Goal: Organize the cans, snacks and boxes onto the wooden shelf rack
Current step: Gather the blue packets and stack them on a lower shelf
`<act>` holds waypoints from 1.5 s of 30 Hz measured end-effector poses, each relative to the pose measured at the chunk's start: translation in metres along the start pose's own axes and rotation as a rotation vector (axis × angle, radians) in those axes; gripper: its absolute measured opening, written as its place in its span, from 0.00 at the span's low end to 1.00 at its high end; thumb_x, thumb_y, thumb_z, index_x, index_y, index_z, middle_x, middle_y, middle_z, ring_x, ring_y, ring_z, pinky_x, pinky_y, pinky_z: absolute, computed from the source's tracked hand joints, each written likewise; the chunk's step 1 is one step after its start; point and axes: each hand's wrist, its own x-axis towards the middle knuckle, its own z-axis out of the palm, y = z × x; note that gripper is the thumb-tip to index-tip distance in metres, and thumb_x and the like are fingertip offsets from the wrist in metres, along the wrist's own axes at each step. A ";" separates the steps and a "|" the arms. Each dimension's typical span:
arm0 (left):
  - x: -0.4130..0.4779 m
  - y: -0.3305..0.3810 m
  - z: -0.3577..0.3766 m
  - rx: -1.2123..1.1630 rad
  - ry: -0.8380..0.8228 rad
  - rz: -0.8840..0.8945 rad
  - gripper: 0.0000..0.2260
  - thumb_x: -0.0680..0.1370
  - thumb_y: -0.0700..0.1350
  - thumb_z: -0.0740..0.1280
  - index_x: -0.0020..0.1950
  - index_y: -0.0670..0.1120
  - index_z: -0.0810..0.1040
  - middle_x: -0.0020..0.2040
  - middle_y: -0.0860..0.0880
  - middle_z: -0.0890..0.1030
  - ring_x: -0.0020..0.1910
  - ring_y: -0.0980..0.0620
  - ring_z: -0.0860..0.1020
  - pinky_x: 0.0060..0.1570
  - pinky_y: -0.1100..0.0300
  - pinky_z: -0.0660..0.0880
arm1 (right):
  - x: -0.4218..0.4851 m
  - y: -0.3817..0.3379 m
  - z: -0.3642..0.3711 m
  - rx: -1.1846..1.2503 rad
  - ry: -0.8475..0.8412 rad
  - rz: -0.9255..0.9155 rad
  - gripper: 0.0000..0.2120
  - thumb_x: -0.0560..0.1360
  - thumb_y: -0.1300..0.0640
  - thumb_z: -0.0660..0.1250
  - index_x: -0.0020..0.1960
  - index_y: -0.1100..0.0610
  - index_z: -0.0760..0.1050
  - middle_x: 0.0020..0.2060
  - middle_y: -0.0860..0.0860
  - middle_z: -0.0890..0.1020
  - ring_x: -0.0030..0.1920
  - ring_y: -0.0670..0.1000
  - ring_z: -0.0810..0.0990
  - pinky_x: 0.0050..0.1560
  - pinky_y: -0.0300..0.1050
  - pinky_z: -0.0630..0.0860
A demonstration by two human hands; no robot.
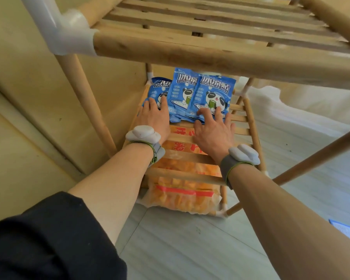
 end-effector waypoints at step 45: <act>0.023 0.010 -0.009 -0.020 -0.170 0.192 0.33 0.80 0.59 0.55 0.81 0.56 0.45 0.82 0.49 0.45 0.80 0.45 0.43 0.76 0.38 0.46 | 0.023 0.002 -0.005 0.087 0.148 -0.002 0.29 0.79 0.36 0.59 0.76 0.44 0.58 0.71 0.55 0.68 0.69 0.62 0.71 0.67 0.62 0.69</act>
